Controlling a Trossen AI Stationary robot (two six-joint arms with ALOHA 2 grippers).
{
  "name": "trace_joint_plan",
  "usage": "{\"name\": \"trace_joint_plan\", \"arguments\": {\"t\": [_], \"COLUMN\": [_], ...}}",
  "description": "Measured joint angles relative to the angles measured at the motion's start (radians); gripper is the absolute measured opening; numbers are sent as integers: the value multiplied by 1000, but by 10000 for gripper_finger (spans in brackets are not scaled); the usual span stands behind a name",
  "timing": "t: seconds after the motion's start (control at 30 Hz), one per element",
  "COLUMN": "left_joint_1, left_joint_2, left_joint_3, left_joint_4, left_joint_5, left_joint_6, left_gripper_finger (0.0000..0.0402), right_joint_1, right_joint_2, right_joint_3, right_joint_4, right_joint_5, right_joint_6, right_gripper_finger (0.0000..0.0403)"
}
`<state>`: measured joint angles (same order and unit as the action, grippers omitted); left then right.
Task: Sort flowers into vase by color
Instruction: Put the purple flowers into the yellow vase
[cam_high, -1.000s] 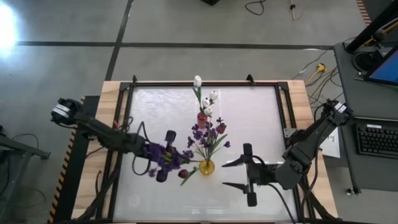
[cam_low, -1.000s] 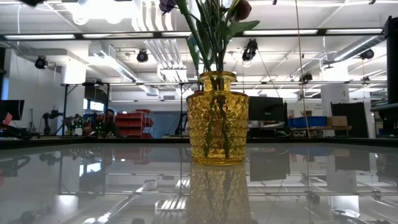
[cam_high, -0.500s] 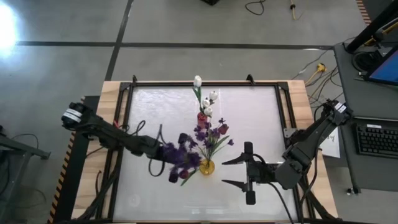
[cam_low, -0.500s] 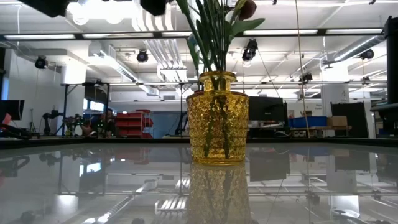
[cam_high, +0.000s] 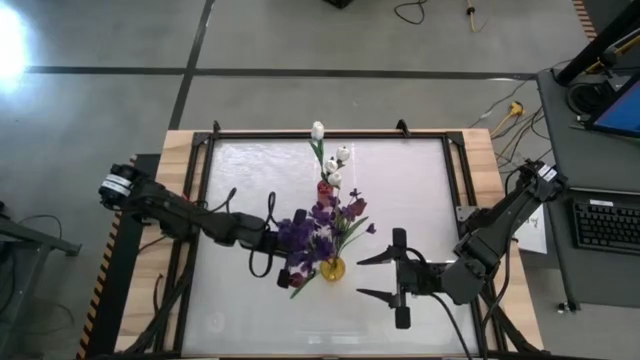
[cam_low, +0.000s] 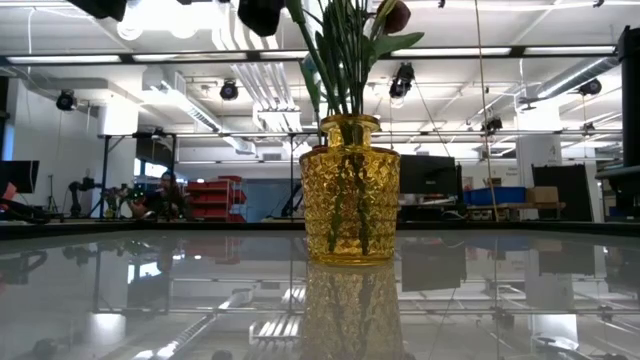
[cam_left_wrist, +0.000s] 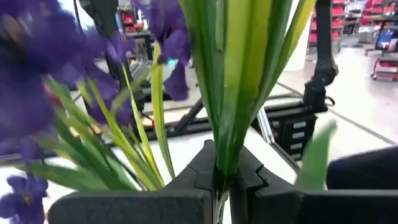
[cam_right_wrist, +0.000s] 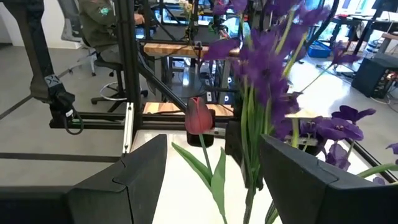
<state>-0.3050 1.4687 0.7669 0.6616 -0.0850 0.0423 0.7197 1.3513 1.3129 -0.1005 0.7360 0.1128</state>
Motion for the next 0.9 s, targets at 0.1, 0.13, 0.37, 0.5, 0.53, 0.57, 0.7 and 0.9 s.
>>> {"name": "trace_joint_plan", "arguments": {"t": [0.1, 0.13, 0.37, 0.5, 0.53, 0.57, 0.7, 0.9], "left_joint_1": [0, 0, 8, 8, 8, 8, 9, 9], "left_joint_2": [-15, -18, -17, 0, 6, 13, 35, 100], "left_joint_3": [25, 36, 65, 50, 46, 42, 29, 22], "left_joint_4": [-27, -41, -145, -138, -134, -128, -115, -98], "left_joint_5": [5, 15, 23, 23, 23, 23, 6, -29], "left_joint_6": [11, 17, 10, -4, -10, -15, -27, -40], "left_gripper_finger": [0, 0, 0, 0, 0, 0, 0, 0], "right_joint_1": [0, 0, 0, 0, 0, 0, 0, 0], "right_joint_2": [0, 0, 0, 0, 0, 0, 0, 0], "right_joint_3": [0, 0, -4, -6, -7, -7, -9, -9], "right_joint_4": [0, 0, -1, -1, -1, -1, 0, -3], "right_joint_5": [0, 0, 0, 0, 0, 0, 1, 52], "right_joint_6": [-8, -9, -16, -16, -16, -16, -16, -8], "right_gripper_finger": [242, 242, 242, 242, 242, 242, 242, 242]}}
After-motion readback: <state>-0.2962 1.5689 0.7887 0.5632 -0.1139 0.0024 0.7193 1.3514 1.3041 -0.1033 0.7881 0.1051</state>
